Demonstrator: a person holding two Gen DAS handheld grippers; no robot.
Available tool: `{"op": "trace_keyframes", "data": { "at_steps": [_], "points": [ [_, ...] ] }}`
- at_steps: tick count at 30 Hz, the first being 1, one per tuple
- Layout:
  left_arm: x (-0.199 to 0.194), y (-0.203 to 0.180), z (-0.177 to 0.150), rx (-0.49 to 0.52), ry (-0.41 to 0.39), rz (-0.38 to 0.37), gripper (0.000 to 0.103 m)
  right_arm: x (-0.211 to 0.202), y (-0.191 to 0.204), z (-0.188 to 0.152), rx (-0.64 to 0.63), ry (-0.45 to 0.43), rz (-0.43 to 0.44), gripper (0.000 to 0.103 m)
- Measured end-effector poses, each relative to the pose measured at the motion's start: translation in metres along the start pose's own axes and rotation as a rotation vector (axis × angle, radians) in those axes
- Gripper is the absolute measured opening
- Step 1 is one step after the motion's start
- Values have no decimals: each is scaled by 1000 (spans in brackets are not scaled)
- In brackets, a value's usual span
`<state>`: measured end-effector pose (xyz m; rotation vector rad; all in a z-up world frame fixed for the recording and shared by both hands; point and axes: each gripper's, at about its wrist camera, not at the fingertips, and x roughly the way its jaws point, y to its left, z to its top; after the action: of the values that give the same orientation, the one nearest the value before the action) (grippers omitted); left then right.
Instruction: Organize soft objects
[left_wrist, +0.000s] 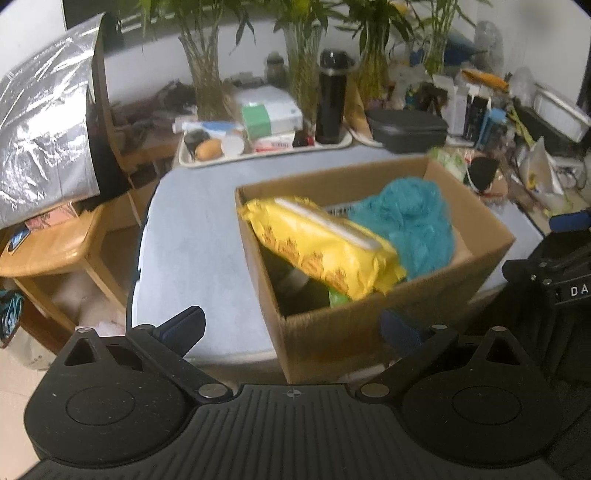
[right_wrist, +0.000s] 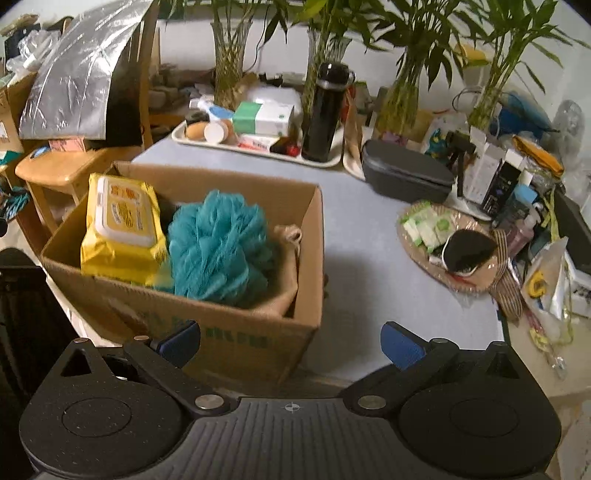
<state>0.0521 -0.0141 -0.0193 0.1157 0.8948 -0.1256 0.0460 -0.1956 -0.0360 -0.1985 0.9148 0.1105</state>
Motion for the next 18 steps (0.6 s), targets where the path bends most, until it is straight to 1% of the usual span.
{"op": "trace_keyframes", "data": {
  "at_steps": [3,6,18],
  "points": [
    [3,-3,-5,1,27,23,103,3,5,-4,-23,15,-16,103],
    [6,-5,-8,6,49,28,103,4,7,-6,-36,27,-21,103],
    [9,-9,-14,-14,82,-10,103,7,10,-12,-42,54,6,103]
  ]
}}
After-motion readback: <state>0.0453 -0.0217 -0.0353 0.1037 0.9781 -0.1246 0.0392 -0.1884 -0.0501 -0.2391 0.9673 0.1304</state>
